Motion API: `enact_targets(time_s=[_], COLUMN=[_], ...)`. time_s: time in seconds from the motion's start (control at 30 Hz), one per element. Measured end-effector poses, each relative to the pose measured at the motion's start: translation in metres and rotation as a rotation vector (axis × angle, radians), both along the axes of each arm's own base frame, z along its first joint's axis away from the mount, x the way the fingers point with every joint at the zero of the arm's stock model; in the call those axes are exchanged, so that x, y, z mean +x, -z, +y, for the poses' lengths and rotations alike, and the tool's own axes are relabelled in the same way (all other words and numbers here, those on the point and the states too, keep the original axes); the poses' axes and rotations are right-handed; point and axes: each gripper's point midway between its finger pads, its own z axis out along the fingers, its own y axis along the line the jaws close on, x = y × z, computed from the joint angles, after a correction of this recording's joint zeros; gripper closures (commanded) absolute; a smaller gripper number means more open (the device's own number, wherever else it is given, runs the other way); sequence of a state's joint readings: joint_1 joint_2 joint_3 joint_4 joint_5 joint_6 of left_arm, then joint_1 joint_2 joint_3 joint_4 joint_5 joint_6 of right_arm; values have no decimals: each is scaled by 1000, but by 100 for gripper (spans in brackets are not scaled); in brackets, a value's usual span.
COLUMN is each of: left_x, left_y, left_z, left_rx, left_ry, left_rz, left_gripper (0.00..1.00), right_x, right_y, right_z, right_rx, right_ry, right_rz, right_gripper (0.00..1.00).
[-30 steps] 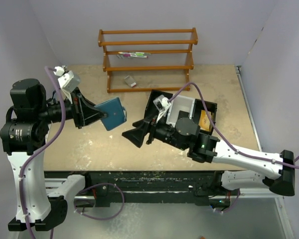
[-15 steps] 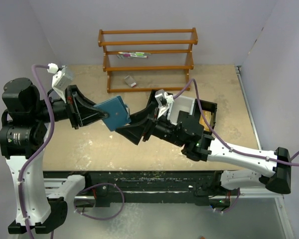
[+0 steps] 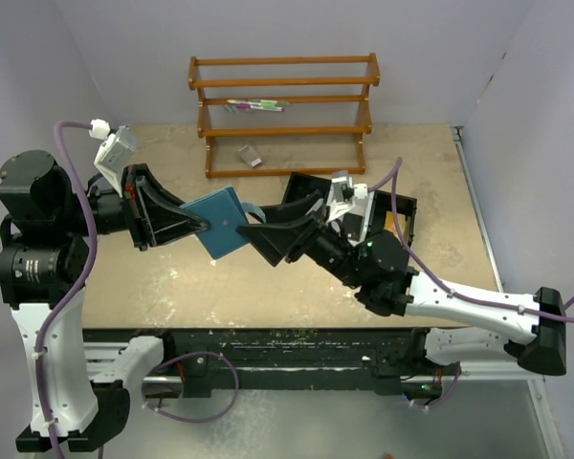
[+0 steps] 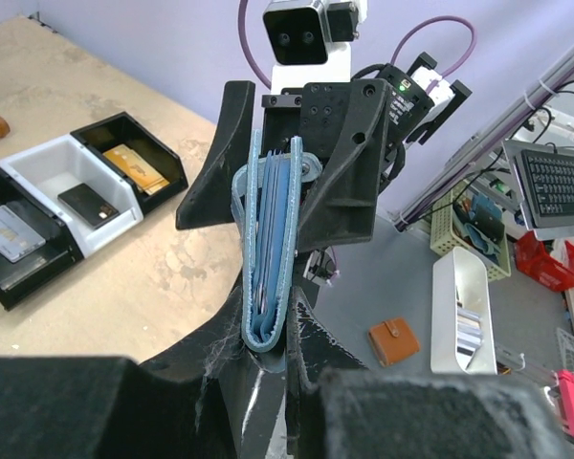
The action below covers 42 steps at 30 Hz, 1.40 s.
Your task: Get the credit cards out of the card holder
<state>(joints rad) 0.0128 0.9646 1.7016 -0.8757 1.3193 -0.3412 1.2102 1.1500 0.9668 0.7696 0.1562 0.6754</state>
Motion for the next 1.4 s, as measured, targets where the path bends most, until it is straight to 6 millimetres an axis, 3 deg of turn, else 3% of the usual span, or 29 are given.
enact_targets(time_s=[0.17, 0.4, 0.53, 0.73, 0.87, 0.9, 0.93, 1.03, 1.17, 1.23, 1.4], left_x=[-2, -4, -5, -9, -12, -12, -12, -11, -8, -4, 11], left_y=[-2, -4, -4, -1, -1, -1, -1, 1, 15, 23, 41], left_z=[-1, -1, -1, -2, -2, -2, -2, -2, 1, 3, 12], left_rx=[-10, -18, -19, -20, -20, -20, -20, -12, 29, 64, 162], left_ry=[11, 14, 21, 29, 37, 38, 38, 38, 11, -18, -91], left_rz=[17, 16, 19, 20, 14, 12, 11, -10, -37, -62, -141], left_gripper=[100, 100, 100, 100, 98, 92, 75, 2, 1, 1, 1], right_x=[1, 0, -4, -7, -8, -8, -9, -10, -4, -4, -13], right_y=[-2, -17, -37, -46, -45, -45, -44, -42, -52, -66, -82], right_z=[-15, -8, -3, -8, -10, -11, -12, -13, -14, -13, -10], right_rx=[42, 80, 123, 155, 149, 146, 139, 116, 27, -38, -193], right_ry=[29, 9, -16, -32, -37, -37, -37, -36, -6, 2, -32], right_rz=[11, -22, -50, -57, -44, -43, -40, -36, -57, -90, -177], right_gripper=[31, 42, 55, 98, 100, 100, 100, 100, 100, 100, 100])
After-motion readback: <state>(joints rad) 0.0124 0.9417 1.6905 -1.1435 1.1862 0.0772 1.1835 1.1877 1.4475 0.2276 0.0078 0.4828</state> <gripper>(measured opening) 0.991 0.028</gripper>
